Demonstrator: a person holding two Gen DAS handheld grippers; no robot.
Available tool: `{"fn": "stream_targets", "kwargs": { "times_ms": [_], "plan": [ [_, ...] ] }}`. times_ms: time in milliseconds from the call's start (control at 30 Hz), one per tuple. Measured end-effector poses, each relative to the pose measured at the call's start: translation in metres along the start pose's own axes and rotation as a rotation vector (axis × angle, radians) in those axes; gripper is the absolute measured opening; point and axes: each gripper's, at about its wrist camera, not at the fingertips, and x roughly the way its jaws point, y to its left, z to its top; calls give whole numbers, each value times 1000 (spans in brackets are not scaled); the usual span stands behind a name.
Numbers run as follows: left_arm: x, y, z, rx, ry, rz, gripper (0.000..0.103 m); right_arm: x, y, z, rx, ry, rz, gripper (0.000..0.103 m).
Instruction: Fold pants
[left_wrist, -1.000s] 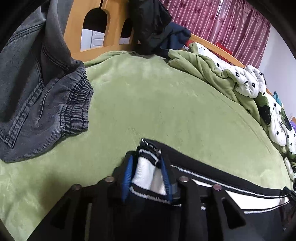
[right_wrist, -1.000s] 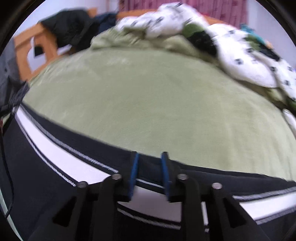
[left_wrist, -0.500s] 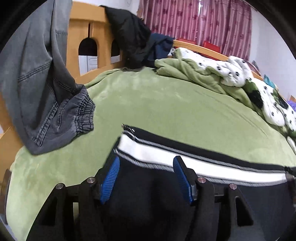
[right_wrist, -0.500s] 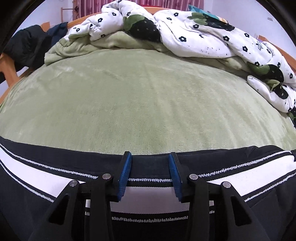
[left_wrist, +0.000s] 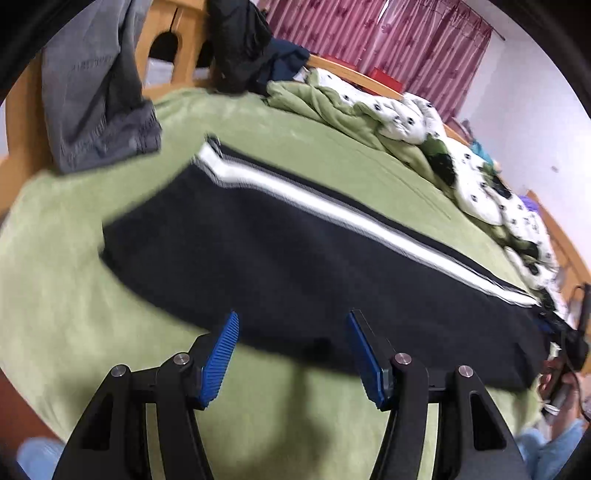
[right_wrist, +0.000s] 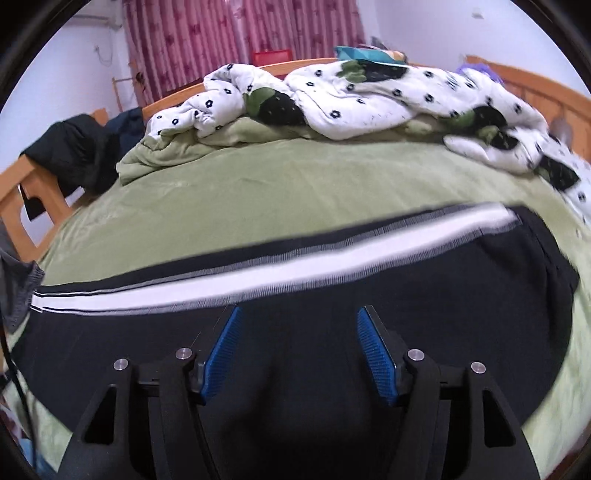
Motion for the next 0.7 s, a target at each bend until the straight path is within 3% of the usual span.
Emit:
{"fn": "stream_targets", "kwargs": {
  "times_ms": [100, 200, 400, 500, 567, 700],
  "plan": [
    [4, 6, -16, -65, 36, -38, 56, -7, 0, -18, 8, 22, -6, 64],
    [18, 8, -25, -138, 87, -166, 56, -1, 0, -39, 42, 84, 32, 64],
    [42, 21, -33, -330, 58, -312, 57, -1, 8, -64, 44, 75, -9, 64],
    [48, 12, -28, -311, 40, -291, 56, -2, 10, -69, 51, 52, -33, 64],
    [49, 14, -22, -305, 9, -212, 33, -2, 10, -70, 47, 46, -46, 64],
    [46, 50, -4, -343, -46, -111, 24, -10, 14, -76, 13, 19, -62, 64]
  ]
}}
